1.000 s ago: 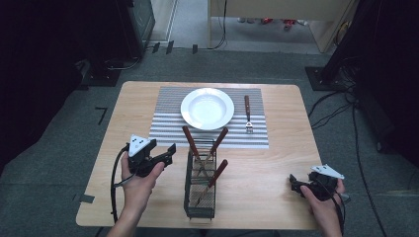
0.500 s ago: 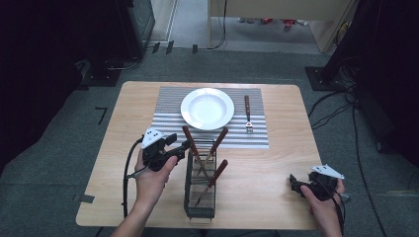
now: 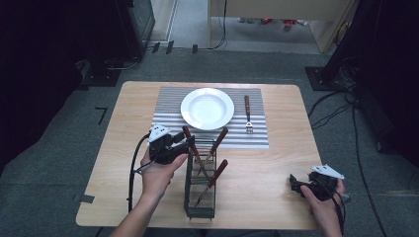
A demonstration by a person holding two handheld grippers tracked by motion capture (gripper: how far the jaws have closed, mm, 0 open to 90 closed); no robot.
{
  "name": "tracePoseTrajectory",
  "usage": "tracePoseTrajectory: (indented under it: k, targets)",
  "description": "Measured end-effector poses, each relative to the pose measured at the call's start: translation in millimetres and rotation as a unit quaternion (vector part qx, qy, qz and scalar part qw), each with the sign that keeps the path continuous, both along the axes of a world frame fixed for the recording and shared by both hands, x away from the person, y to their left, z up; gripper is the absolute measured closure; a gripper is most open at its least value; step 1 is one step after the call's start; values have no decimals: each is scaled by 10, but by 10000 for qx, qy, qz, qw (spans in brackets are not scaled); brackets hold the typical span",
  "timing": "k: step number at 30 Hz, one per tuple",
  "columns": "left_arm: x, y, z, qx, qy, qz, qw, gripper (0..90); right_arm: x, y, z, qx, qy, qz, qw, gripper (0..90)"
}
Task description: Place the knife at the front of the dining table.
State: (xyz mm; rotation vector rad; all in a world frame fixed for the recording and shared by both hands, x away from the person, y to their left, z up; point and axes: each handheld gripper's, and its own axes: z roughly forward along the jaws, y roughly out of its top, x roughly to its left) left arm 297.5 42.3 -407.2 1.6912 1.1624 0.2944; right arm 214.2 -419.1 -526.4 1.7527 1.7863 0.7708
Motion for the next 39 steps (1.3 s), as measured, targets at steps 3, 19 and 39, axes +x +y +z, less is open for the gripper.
tracePoseTrajectory:
  k: [3, 19, 39]
  targets:
    - [34, -4, -18, -149, 76, -144, 9998, 626, 0, 0, 0, 2, 2, -1, 10000, 0]
    - [-54, 68, 122, -670, -204, -345, 9969, 758, -1, 1, 1, 5, 6, -6, 10000, 0]
    - [-326, 142, 609, -801, -1384, -351, 9865, 764, -1, 0, 1, 3, 4, -5, 10000, 0]
